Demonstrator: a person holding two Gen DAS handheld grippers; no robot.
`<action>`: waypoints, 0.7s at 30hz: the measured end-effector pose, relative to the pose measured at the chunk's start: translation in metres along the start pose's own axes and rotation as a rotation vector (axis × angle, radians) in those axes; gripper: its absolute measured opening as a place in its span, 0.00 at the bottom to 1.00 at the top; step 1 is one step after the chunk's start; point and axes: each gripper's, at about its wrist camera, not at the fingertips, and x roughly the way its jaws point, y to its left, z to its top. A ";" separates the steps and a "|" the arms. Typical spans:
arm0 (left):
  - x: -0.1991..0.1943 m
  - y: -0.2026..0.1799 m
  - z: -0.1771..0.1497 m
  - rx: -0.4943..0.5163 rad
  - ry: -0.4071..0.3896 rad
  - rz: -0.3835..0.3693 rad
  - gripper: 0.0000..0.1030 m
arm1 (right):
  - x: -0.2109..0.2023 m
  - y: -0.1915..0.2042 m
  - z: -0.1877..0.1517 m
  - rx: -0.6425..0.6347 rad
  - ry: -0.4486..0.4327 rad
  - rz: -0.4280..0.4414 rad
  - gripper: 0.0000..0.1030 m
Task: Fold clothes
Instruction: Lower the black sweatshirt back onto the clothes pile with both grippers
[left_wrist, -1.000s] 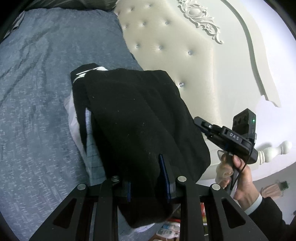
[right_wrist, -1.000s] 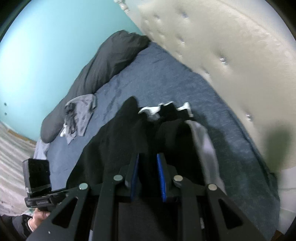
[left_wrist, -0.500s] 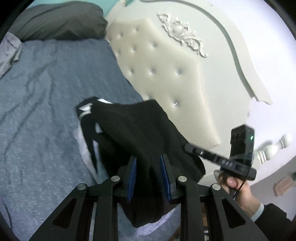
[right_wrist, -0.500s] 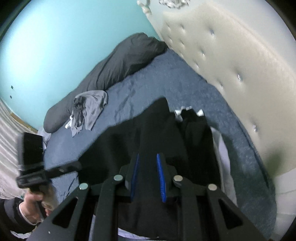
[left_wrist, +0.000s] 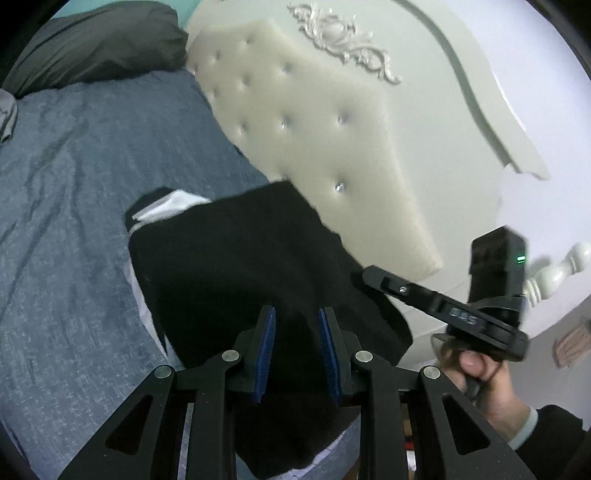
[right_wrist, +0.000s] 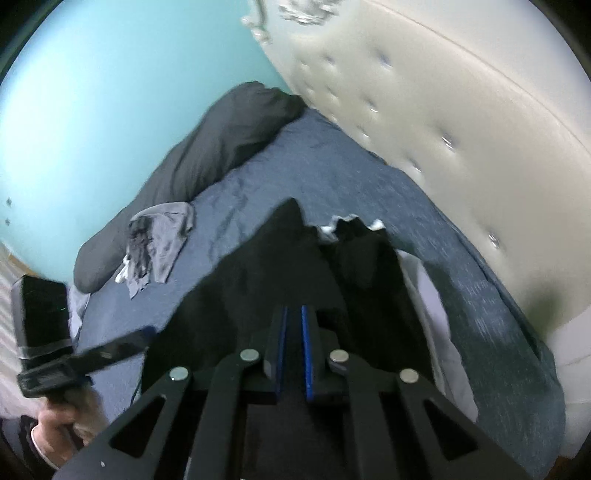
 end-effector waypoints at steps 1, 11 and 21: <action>0.004 0.001 -0.002 -0.001 0.010 0.006 0.26 | 0.001 0.005 -0.001 -0.015 -0.001 0.008 0.06; 0.019 0.023 -0.022 -0.007 0.052 0.023 0.23 | 0.024 -0.002 -0.020 -0.043 0.039 -0.036 0.00; 0.006 0.030 -0.024 -0.036 0.035 0.026 0.20 | 0.004 -0.027 -0.022 0.033 -0.046 -0.051 0.00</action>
